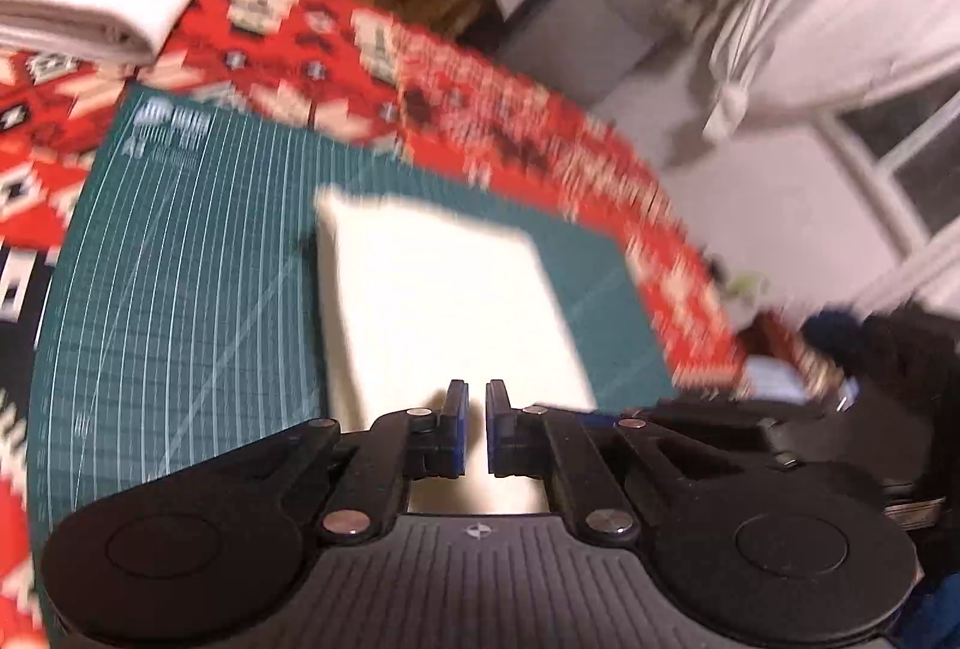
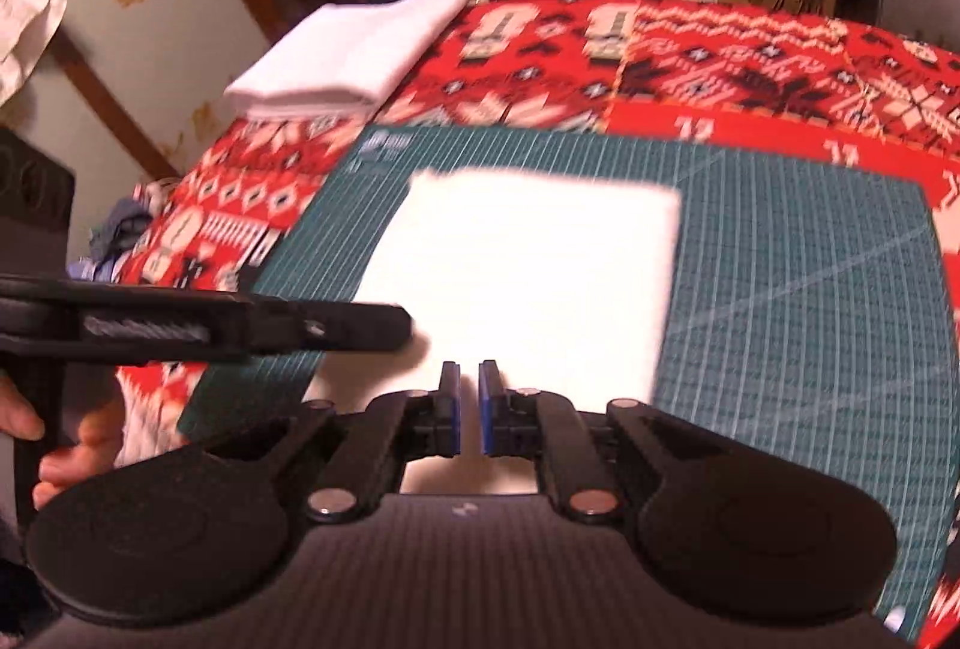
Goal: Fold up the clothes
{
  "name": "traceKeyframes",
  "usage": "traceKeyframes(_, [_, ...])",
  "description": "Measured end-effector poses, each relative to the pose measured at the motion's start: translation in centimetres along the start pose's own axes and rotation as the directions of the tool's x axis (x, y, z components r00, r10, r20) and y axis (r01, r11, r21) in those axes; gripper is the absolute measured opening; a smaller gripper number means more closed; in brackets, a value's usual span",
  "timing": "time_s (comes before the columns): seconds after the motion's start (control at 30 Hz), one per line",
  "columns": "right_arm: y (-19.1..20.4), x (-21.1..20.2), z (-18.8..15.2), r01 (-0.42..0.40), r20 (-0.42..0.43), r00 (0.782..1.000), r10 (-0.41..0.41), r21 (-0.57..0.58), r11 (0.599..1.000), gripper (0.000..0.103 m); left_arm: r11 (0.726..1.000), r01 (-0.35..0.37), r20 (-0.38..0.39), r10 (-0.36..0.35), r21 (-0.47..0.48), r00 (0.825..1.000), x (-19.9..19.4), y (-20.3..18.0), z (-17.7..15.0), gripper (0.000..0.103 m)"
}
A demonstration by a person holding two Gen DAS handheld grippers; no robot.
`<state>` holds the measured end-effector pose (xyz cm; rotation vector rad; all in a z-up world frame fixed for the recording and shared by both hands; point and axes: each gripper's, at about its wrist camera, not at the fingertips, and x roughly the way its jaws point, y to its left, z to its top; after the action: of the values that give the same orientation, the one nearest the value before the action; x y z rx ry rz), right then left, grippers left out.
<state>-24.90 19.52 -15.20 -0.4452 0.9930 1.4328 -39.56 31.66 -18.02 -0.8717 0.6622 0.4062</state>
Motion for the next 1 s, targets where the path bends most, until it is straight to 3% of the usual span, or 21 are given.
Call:
traceKeyframes(0.4, [2.2,-3.7,-5.9,-0.034,-0.05,0.998,0.034,-0.011,0.999,0.009,0.997,-0.062,-0.118,0.058,-0.034,0.991,-4.0,-0.2,-6.3,0.005])
traceKeyframes(0.57, [1.5,-4.8,-5.2,-0.031,0.017,0.999,0.03,0.035,0.999,0.009,0.998,-0.024,-0.056,0.021,-0.054,0.998,-5.1,-0.9,-6.1,0.005])
traceKeyframes(0.73, [3.1,-3.2,-3.8,-0.006,0.049,0.999,0.008,-0.036,0.999,0.009,0.992,-0.122,0.01,0.122,0.019,0.992,-3.4,-1.3,-4.5,0.006])
traceKeyframes(0.83, [3.6,-2.0,-4.2,-0.024,0.015,1.0,0.025,-0.05,0.998,0.009,0.995,-0.073,-0.025,0.071,-0.074,0.997,-3.3,0.3,-5.0,0.005])
traceKeyframes(1.0, [3.1,-2.5,-5.6,-0.061,-0.014,0.998,0.06,-0.044,0.997,0.008,0.99,-0.042,-0.047,0.036,-0.138,0.998,-4.6,1.2,-6.0,0.003])
